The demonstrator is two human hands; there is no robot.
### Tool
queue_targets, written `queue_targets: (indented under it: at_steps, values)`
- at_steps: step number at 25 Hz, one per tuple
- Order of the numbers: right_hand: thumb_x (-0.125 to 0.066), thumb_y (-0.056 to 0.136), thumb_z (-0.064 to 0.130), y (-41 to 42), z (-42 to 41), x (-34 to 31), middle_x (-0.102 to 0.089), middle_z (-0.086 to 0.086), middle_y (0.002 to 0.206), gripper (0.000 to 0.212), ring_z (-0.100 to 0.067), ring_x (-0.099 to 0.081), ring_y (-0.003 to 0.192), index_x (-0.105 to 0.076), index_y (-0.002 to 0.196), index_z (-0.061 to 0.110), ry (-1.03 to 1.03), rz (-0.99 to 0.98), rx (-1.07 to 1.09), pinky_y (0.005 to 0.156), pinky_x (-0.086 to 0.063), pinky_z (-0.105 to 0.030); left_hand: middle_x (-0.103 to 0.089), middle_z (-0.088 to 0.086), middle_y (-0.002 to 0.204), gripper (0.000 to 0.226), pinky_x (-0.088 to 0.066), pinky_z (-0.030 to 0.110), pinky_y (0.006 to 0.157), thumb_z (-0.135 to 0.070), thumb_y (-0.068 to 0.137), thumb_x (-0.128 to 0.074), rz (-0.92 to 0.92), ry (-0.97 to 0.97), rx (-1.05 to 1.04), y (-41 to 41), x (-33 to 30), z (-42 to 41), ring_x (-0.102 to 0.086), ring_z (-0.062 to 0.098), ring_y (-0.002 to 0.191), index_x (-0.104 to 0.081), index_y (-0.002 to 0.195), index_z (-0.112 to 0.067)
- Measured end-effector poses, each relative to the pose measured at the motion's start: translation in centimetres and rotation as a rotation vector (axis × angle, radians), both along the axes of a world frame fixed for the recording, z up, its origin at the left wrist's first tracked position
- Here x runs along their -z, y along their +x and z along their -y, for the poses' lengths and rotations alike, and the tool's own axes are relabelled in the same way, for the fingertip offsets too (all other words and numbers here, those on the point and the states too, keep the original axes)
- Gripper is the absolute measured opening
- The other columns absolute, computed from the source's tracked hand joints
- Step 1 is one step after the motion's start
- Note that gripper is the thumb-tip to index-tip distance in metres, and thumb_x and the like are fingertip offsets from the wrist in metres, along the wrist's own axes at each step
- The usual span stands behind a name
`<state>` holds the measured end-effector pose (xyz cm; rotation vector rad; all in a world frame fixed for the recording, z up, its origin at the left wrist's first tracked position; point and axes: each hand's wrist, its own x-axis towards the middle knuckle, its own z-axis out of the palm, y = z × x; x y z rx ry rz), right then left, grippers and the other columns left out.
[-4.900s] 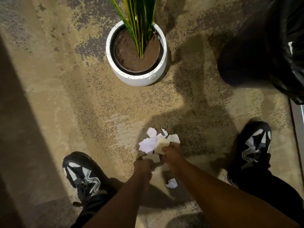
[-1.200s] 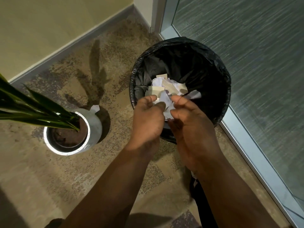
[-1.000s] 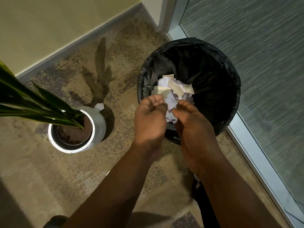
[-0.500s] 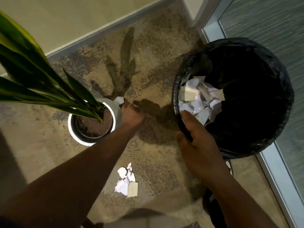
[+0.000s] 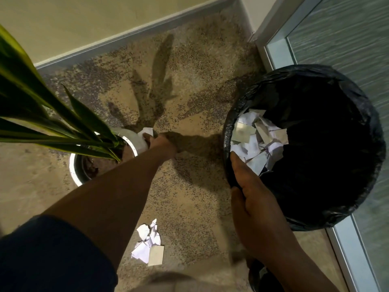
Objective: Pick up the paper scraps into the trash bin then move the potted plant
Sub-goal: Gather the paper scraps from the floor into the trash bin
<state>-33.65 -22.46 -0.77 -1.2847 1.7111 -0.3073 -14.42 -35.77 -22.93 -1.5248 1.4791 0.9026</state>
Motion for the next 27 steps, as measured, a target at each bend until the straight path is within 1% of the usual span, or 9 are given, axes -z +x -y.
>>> queue_targets:
  at_steps: [3, 7, 10, 12, 14, 17, 20, 22, 27]
  values:
    - [-0.042, 0.103, 0.008, -0.1, -0.1, 0.2, -0.011, 0.041, 0.145, 0.062, 0.029, -0.008, 0.136, -0.020, 0.155, 0.035, -0.032, -0.031, -0.024, 0.113, -0.013, -0.003, -0.044, 0.021, 0.150, 0.047, -0.028, 0.058, 0.115, -0.036, 0.106, -0.042, 0.044, 0.026, 0.184, -0.8, -0.4, 0.0, -0.035, 0.042, 0.140, -0.047, 0.145, -0.010]
    - [-0.040, 0.103, 0.011, -0.2, 0.0, -0.3, -0.007, 0.047, 0.139, 0.063, 0.037, -0.002, 0.127, -0.016, 0.150, 0.045, -0.003, -0.045, -0.025, 0.107, -0.008, 0.004, -0.040, 0.023, 0.152, 0.049, -0.028, 0.053, 0.117, -0.032, 0.105, -0.046, 0.122, 0.155, 0.464, -1.3, -1.3, -0.1, -0.035, 0.042, 0.141, -0.045, 0.147, -0.008]
    - [-0.041, 0.103, 0.010, -0.2, 0.0, -0.4, -0.012, 0.040, 0.146, 0.063, 0.033, -0.005, 0.132, -0.020, 0.154, 0.040, 0.008, -0.040, -0.031, 0.107, -0.008, 0.005, -0.049, 0.019, 0.144, 0.052, -0.027, 0.053, 0.117, -0.042, 0.103, -0.047, 0.187, 0.220, 0.486, -1.6, -1.7, 0.8, -0.038, 0.040, 0.139, -0.052, 0.140, -0.006]
    - [-0.042, 0.103, 0.010, -0.3, -0.1, -0.6, -0.017, 0.034, 0.149, 0.061, 0.026, -0.010, 0.137, -0.023, 0.156, 0.036, 0.013, -0.040, -0.033, 0.108, -0.010, 0.002, -0.048, 0.018, 0.146, 0.053, -0.024, 0.055, 0.118, -0.044, 0.104, -0.043, 0.225, 0.168, 0.454, -1.8, -1.9, 0.9, -0.035, 0.041, 0.141, -0.052, 0.141, -0.008]
    - [-0.043, 0.103, 0.011, -0.5, -0.1, -0.7, -0.017, 0.039, 0.146, 0.060, 0.030, -0.009, 0.134, -0.025, 0.154, 0.038, -0.001, -0.048, -0.021, 0.108, -0.010, 0.003, -0.042, 0.018, 0.152, 0.053, -0.020, 0.058, 0.118, -0.043, 0.106, -0.038, 0.222, 0.127, 0.450, -1.7, -1.6, 1.1, -0.029, 0.039, 0.145, -0.047, 0.145, -0.009]
    - [-0.045, 0.103, 0.011, -0.6, -0.1, -0.8, -0.013, 0.046, 0.139, 0.061, 0.037, -0.006, 0.127, -0.026, 0.152, 0.041, -0.010, -0.053, -0.021, 0.105, -0.010, 0.005, -0.041, 0.015, 0.154, 0.056, -0.025, 0.047, 0.116, -0.046, 0.104, -0.041, 0.220, 0.068, 0.420, -1.6, -1.8, 1.2, -0.032, 0.034, 0.146, -0.046, 0.147, -0.010]
    - [-0.044, 0.103, 0.012, -0.6, 0.1, -0.8, -0.011, 0.046, 0.139, 0.062, 0.038, -0.004, 0.126, -0.023, 0.152, 0.043, 0.002, -0.050, -0.033, 0.104, -0.008, 0.006, -0.038, 0.018, 0.155, 0.052, -0.025, 0.051, 0.116, -0.040, 0.105, -0.041, 0.217, 0.048, 0.362, -1.3, -1.5, 0.9, -0.030, 0.037, 0.146, -0.045, 0.147, -0.008]
    - [-0.043, 0.103, 0.011, -0.6, 0.2, -0.9, -0.010, 0.046, 0.139, 0.063, 0.038, -0.003, 0.126, -0.022, 0.153, 0.043, 0.013, -0.045, -0.047, 0.104, -0.008, 0.006, -0.044, 0.018, 0.149, 0.050, -0.025, 0.052, 0.118, -0.040, 0.106, -0.040, 0.193, 0.042, 0.349, -1.2, -1.0, 0.6, -0.034, 0.038, 0.143, -0.049, 0.143, -0.007]
    - [-0.045, 0.102, 0.006, -0.5, 0.2, -1.3, -0.013, 0.041, 0.148, 0.070, 0.025, -0.008, 0.139, -0.017, 0.154, 0.043, 0.007, -0.009, -0.067, 0.115, -0.014, -0.007, -0.050, 0.018, 0.143, 0.043, -0.027, 0.058, 0.116, -0.035, 0.106, -0.043, 0.158, 0.008, 0.455, -1.2, -0.5, -0.2, -0.040, 0.039, 0.137, -0.056, 0.135, -0.007]
